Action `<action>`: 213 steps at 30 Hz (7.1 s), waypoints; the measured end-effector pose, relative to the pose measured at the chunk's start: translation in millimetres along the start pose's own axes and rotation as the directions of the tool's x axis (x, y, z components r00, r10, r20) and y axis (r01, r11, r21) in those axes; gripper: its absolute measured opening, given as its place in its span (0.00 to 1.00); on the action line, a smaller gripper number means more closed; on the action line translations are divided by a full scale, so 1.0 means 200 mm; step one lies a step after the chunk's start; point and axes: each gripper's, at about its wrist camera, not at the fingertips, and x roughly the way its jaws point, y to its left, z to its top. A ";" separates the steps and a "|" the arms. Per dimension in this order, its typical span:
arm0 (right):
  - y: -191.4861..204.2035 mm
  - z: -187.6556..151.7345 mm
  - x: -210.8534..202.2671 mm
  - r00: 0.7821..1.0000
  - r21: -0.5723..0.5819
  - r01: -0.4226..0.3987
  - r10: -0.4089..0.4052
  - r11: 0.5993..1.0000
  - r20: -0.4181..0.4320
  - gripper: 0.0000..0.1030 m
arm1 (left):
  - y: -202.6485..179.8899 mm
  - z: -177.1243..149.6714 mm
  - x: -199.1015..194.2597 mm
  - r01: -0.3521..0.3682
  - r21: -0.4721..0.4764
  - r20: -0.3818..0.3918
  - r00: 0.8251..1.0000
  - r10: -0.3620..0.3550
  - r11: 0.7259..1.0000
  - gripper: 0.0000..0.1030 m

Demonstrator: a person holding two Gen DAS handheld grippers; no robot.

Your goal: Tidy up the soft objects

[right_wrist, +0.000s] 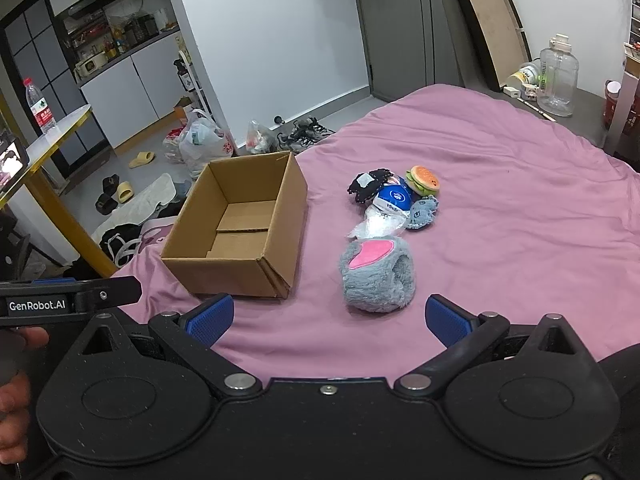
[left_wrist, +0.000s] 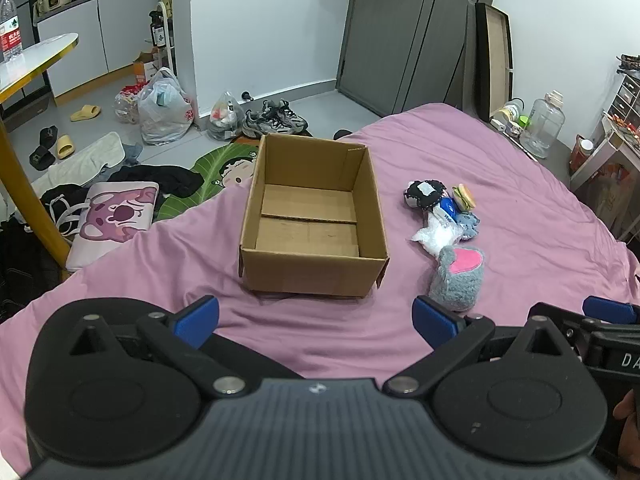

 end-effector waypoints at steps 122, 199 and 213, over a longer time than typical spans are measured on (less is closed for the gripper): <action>-0.78 0.25 0.72 0.926 0.499 0.022 0.171 0.866 -0.337 0.36 | -0.79 0.04 0.91 0.181 0.091 -0.205 0.966 -0.159 0.979 0.70; -0.23 0.52 0.68 0.887 0.346 -0.374 0.441 0.861 -0.137 0.18 | -0.24 0.32 0.49 0.115 -0.204 0.068 0.992 -0.103 0.972 0.36; -0.02 0.54 0.75 0.868 0.324 -0.417 0.477 0.849 -0.134 0.18 | 0.00 0.34 0.48 0.102 -0.258 0.082 0.993 -0.083 0.961 0.36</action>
